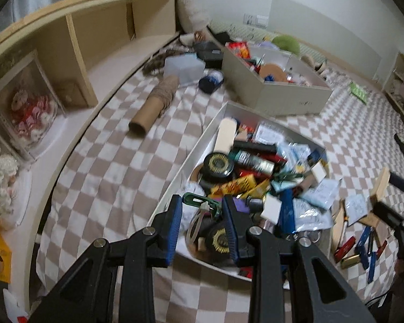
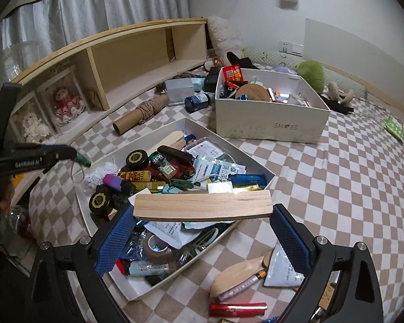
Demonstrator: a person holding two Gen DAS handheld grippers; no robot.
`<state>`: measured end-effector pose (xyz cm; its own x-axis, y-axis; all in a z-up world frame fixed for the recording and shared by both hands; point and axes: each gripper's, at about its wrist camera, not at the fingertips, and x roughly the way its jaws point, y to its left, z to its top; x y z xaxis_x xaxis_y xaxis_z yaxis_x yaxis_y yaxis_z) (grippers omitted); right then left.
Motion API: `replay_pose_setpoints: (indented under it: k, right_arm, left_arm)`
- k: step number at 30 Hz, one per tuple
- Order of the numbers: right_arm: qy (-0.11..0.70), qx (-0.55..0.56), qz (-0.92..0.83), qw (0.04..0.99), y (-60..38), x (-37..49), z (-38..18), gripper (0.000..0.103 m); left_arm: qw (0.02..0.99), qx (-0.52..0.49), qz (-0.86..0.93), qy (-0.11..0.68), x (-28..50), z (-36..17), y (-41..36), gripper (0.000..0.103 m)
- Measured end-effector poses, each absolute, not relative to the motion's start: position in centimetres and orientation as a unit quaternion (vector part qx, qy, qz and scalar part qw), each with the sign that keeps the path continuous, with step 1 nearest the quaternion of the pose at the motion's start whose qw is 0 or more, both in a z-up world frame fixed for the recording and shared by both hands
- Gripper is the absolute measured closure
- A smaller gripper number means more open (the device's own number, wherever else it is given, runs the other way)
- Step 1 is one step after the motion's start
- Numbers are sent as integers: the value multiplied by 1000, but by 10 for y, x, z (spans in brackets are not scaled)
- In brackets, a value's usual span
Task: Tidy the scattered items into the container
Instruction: 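Lower the blue lighter into the tray with the left gripper while the right lowers the strip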
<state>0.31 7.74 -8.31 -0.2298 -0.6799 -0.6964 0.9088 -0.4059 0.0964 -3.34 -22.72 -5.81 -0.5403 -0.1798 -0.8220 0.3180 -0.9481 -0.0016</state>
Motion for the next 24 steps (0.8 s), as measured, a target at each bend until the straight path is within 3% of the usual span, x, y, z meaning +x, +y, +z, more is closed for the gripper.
replay_pose_setpoints:
  k: [8,24]
  right_arm:
    - [171,339,-764,522,59,4,-84,4]
    - [177,340,-760,525,47,5,-86,4]
  left_arm:
    - [144,490,-856,79,-40,-83,-227,73]
    - [177,515,-839,14,-47,-101,-215,72]
